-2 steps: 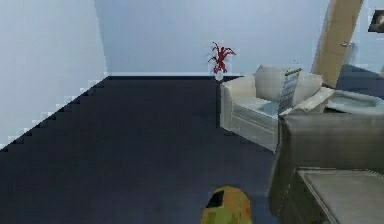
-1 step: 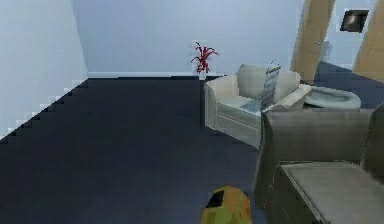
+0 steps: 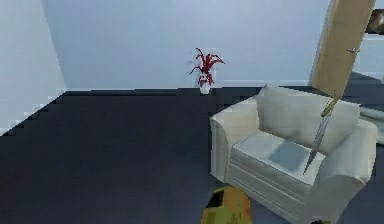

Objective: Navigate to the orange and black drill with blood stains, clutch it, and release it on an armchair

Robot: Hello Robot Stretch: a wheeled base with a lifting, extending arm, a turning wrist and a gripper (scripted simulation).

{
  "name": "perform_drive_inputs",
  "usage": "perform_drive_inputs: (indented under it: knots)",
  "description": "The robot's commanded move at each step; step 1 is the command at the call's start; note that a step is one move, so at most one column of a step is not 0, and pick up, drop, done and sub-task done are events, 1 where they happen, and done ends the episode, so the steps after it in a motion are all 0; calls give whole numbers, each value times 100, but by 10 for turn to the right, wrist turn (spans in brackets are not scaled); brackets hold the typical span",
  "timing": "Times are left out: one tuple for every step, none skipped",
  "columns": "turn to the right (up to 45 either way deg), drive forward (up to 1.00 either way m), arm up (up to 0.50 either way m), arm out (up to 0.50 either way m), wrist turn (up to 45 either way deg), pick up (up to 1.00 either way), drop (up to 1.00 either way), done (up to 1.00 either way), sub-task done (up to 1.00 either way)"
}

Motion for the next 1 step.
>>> perform_drive_inputs:
  knots:
    - [30,0,0,0,0,0,0,0,0]
